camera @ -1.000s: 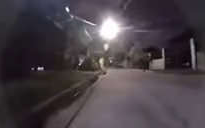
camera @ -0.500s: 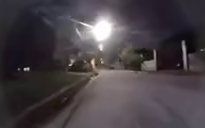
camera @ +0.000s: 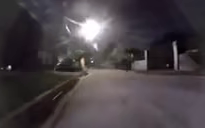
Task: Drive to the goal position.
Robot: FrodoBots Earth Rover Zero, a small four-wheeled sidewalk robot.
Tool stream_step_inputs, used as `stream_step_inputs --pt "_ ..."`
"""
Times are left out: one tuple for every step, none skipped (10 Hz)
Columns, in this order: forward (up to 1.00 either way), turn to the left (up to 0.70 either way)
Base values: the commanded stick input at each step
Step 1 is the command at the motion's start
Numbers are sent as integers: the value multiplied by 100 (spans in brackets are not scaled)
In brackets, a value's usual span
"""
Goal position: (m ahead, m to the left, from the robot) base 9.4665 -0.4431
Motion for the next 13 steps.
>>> stream_step_inputs --pt "70 0" --pt "70 0" --pt "70 0" --pt "70 0" --pt "70 0" --pt "70 0" --pt "70 0" --pt "70 0" --pt "70 0" --pt "70 0" --pt "70 0" --pt "70 0" --pt "70 0"
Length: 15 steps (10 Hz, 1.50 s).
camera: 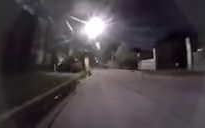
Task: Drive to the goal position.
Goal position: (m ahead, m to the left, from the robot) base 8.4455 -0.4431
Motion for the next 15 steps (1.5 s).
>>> stream_step_inputs --pt "70 0" --pt "70 0" --pt "70 0" --pt "70 0" --pt "70 0" --pt "70 0" --pt "70 -6" --pt "70 -25" --pt "70 -35" --pt "70 -35" --pt "70 -35" --pt "70 -26" --pt "70 -12" --pt "70 -5" --pt "70 0"
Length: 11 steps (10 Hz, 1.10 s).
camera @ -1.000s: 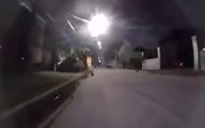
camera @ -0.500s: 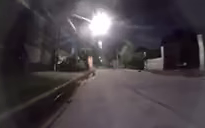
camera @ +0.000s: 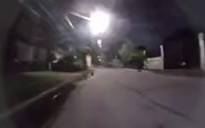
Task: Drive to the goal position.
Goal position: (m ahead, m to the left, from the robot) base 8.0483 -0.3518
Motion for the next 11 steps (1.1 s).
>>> stream_step_inputs --pt "70 0" --pt "70 0" --pt "70 0" --pt "70 0" --pt "70 0" --pt "70 0" --pt "70 0" --pt "70 0" --pt "70 0" --pt "70 -9" --pt "70 -35"
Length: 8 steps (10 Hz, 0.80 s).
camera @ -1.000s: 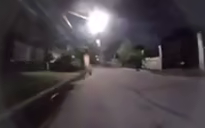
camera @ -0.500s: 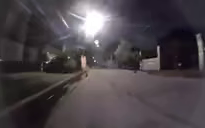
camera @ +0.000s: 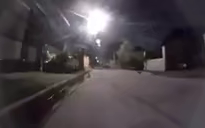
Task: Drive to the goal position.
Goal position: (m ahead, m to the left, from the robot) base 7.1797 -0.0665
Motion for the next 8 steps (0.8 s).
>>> stream_step_inputs --pt "70 -35" --pt "70 -32" --pt "70 -8" --pt "70 0" --pt "70 0" --pt "70 -35" --pt "70 -35" --pt "70 -17"
